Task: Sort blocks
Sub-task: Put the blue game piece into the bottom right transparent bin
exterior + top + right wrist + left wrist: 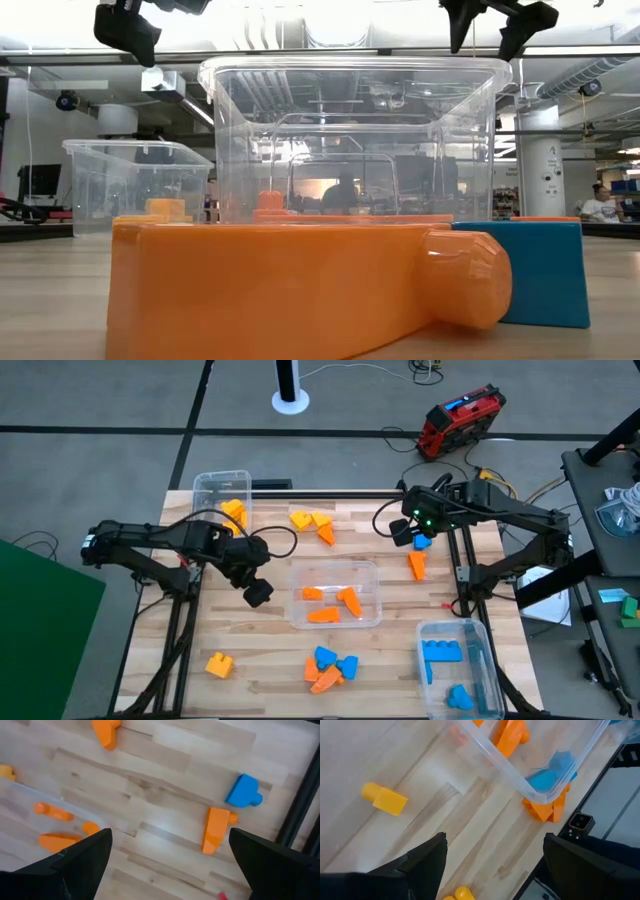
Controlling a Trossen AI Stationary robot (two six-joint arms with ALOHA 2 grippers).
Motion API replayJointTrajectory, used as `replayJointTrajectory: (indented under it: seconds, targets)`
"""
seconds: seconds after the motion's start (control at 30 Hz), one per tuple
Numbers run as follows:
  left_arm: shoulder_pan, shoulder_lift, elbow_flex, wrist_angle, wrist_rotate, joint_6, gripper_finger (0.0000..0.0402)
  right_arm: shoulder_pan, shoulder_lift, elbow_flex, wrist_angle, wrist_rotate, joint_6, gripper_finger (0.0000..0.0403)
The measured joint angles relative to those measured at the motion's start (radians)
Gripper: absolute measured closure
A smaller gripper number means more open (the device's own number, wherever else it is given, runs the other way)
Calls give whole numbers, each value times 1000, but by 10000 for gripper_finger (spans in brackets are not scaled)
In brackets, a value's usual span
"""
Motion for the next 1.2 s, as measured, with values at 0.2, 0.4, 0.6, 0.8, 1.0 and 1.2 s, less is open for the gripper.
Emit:
replayJointTrajectory:
  seconds: [0.2,0.4,0.6,0.8,1.0,1.2]
  targets:
    - [0,0,0,0,-16,-24,99,0,0,0,0,0,-26,9]
    - [0,0,0,5,-17,-29,99,0,0,-1,0,0,-33,9]
    - [0,0,0,7,-17,-64,99,0,0,-4,0,1,-37,9]
    - [0,0,0,7,-16,-169,99,-1,0,-5,2,1,-20,9]
    - [0,0,0,8,-16,-176,99,-34,0,-8,87,35,-43,9]
    - [-3,0,9,8,-16,-187,99,-45,-1,1,212,39,-61,9]
